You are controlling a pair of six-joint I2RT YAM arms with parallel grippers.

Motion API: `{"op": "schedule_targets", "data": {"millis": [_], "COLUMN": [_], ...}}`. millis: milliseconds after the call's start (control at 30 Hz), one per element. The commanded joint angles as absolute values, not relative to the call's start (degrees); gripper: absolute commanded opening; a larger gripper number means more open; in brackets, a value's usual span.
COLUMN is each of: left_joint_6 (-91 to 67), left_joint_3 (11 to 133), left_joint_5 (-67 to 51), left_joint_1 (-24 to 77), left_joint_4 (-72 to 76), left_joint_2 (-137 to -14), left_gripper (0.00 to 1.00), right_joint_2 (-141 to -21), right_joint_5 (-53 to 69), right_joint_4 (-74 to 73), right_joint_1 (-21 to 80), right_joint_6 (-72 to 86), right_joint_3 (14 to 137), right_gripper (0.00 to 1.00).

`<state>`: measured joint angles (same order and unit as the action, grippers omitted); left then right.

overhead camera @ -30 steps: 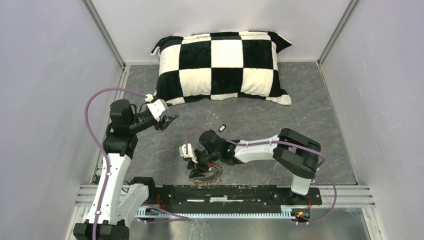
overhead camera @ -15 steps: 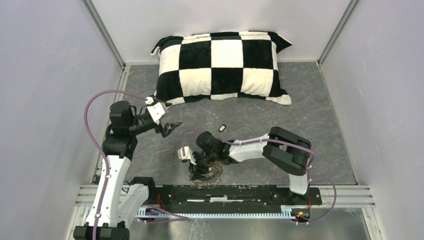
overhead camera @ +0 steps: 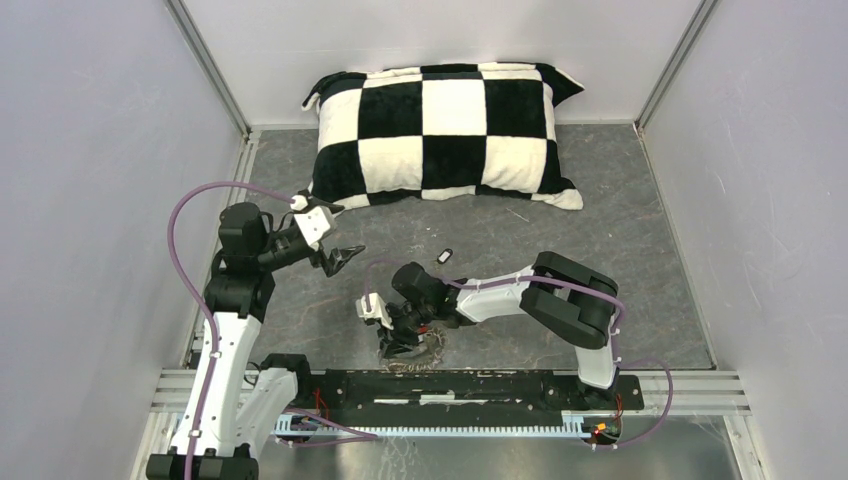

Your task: Put the keys on the keyring

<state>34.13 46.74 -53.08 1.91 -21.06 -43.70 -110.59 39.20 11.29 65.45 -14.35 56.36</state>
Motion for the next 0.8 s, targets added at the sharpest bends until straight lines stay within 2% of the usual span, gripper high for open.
{"op": "schedule_targets", "data": {"millis": [0,100,233,433,633,667,767], "left_joint_6": [35.7,36.3,36.7,37.6,34.8,35.1,40.8], "left_joint_3": [47.7,47.5,47.4,47.5,47.7,47.9,50.1], "left_joint_5": [-54.5,-54.2,-54.2,-54.3,-56.3,-57.3,-61.1], "left_joint_1": [2.3,2.3,2.4,2.6,2.6,2.6,2.6], "left_joint_4": [-21.7,-21.9,-22.5,-24.1,-23.6,-24.6,-33.3], "left_joint_2": [-43.0,-42.9,-42.9,-42.9,-43.4,-43.5,-44.6], "left_gripper": [0.92,0.92,0.92,0.92,0.95,0.99,1.0], "right_joint_2": [-111.7,-112.1,-112.7,-111.5,-102.7,-100.5,-95.1], "right_joint_5": [41.6,42.2,42.9,42.7,39.5,38.5,35.4], "right_joint_4": [11.9,11.4,10.3,10.4,16.0,17.8,22.3], "right_joint_1": [65.2,65.3,65.2,64.7,62.1,61.7,61.2], "right_joint_6": [-14.3,-14.1,-14.2,-13.5,-10.6,-9.7,-7.8], "right_joint_3": [58.7,59.5,60.6,60.5,55.5,54.1,50.4], "right_gripper": [0.28,0.2,0.01,0.0,0.0,0.01,0.0]}}
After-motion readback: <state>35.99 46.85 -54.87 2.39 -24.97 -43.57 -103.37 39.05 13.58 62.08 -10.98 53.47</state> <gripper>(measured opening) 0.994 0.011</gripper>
